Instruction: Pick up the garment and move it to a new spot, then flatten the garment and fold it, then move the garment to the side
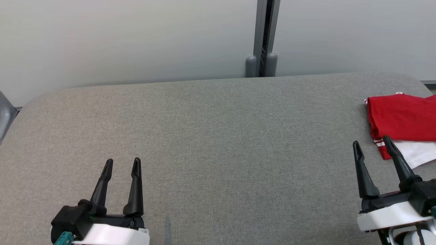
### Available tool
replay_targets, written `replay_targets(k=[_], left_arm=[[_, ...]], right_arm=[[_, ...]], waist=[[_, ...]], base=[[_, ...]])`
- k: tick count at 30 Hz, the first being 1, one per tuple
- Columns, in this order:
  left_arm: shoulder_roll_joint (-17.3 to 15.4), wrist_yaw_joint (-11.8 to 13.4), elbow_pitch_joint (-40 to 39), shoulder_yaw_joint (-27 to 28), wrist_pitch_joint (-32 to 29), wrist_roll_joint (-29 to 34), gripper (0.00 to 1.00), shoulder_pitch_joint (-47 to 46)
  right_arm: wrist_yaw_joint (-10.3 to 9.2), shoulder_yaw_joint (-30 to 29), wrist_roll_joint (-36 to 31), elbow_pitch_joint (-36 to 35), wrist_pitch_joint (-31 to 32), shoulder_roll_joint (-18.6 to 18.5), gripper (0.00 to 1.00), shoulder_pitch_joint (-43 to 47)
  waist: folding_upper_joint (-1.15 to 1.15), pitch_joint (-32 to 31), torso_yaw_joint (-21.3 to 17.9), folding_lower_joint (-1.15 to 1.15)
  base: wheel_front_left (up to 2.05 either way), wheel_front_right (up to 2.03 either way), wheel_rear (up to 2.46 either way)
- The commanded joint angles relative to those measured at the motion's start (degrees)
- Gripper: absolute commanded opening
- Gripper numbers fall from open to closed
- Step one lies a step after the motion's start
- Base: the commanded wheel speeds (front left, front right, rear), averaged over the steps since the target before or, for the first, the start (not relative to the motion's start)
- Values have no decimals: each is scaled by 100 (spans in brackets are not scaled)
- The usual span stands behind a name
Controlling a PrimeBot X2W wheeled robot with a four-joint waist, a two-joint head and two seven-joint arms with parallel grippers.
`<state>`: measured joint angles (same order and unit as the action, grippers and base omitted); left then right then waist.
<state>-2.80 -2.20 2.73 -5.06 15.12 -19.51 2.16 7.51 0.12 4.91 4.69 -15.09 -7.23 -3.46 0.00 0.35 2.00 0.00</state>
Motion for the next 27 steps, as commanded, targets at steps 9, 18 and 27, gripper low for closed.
replay_targets(k=[9, 18, 27], left_arm=[[-27, 138, -11, -59, -3, 228, 100, 72], [-26, 197, 117, -35, -3, 283, 100, 62], [-27, 205, 165, 34, -3, 222, 100, 45]], right_arm=[[-4, 10, -117, 53, -8, 67, 100, 38], [-4, -16, -130, 75, -8, 127, 100, -2], [-4, 19, -138, 95, -8, 179, 100, 2]], waist=[[0, -25, 3, 0], [0, -22, -52, 0], [0, 7, -66, 0]], base=[[0, 0, 0], [0, 0, 0], [0, 0, 0]])
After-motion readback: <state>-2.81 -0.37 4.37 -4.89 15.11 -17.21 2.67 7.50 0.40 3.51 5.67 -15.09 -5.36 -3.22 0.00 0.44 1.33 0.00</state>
